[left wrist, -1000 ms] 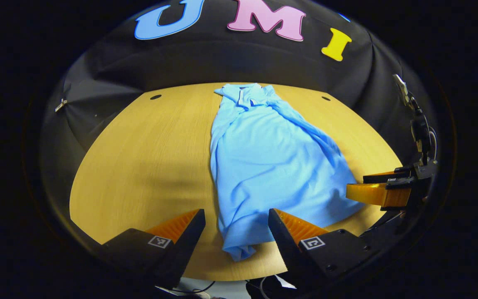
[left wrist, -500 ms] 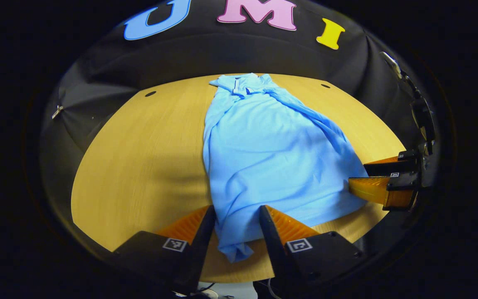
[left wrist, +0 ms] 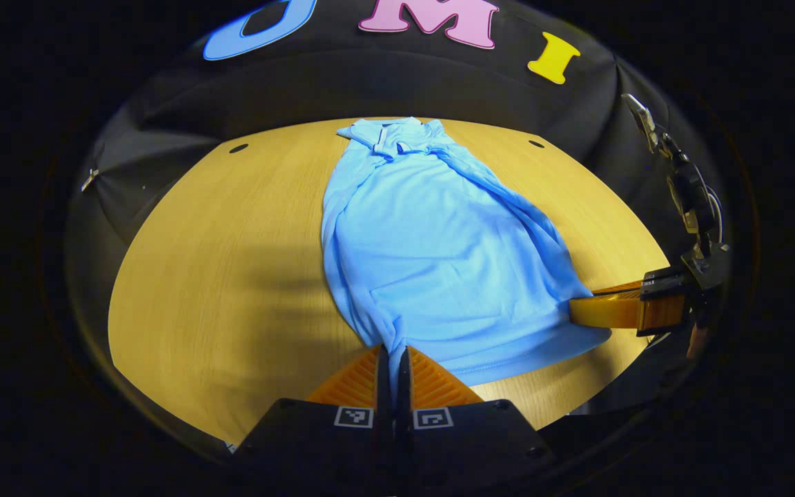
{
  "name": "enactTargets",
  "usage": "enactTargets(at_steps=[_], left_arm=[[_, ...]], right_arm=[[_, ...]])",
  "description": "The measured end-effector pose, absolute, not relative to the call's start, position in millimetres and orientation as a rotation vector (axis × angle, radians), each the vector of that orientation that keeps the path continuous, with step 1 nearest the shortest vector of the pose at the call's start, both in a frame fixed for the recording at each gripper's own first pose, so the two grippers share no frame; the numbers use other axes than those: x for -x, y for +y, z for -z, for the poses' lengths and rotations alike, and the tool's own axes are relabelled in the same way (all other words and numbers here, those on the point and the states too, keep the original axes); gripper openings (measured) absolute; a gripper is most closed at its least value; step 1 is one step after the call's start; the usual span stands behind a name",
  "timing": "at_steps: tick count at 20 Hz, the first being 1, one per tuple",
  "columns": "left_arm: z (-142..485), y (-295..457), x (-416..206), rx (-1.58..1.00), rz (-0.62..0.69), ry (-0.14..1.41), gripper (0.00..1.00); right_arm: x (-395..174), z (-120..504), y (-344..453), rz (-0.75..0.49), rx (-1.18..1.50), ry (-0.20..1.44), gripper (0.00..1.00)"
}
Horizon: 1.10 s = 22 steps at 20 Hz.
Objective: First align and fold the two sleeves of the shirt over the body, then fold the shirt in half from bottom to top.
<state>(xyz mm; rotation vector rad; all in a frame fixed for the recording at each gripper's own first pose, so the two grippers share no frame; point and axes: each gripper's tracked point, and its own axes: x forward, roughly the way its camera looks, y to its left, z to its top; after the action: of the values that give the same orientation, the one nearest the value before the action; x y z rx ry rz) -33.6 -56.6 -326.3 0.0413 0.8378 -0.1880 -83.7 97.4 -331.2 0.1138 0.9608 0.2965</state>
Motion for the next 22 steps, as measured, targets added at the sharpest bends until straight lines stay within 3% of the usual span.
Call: enactTargets(at_steps=[1,2,4,6,8,12,13,15,16,17,18,20,21,22], left_arm=[[324,-57,34,-0.026,0.196,0.850,0.06],[312,-58,29,0.002,0.199,0.835,0.06],[278,-61,15,-0.005,0.210,0.783,0.07],[252,-65,2,-0.013,0.232,0.750,0.02],[223,-64,-20,-0.021,0.237,0.701,0.06],[171,-61,-76,0.058,0.230,0.637,0.06],[158,-60,-91,0.079,0.227,0.619,0.06],[137,-53,-127,0.081,0.206,0.574,0.06],[129,-51,-145,0.078,0.194,0.559,0.06],[119,-52,-165,0.080,0.188,0.542,0.07],[110,-52,-184,0.081,0.181,0.523,0.06],[96,-50,-222,0.057,0.172,0.493,0.06],[90,-49,-241,0.041,0.172,0.481,0.06],[84,-49,-259,0.028,0.171,0.470,0.06]], right_arm=[[83,330,94,-0.295,-0.095,0.961,0.00],[82,323,95,-0.307,-0.066,0.946,0.12],[70,301,98,-0.329,-0.020,0.898,0.00],[52,277,99,-0.331,-0.012,0.847,0.06],[26,248,99,-0.327,-0.026,0.793,0.12],[-46,184,105,-0.341,-0.061,0.675,0.11],[-65,169,108,-0.349,-0.061,0.647,0.06],[-102,146,116,-0.363,-0.060,0.591,0.06],[-119,136,121,-0.367,-0.060,0.570,0.12],[-135,125,125,-0.370,-0.063,0.551,0.06],[-152,116,129,-0.372,-0.067,0.534,0.12],[-186,102,136,-0.370,-0.077,0.502,0.12],[-202,96,138,-0.366,-0.079,0.486,0.00],[-219,92,139,-0.359,-0.079,0.473,0.00]])
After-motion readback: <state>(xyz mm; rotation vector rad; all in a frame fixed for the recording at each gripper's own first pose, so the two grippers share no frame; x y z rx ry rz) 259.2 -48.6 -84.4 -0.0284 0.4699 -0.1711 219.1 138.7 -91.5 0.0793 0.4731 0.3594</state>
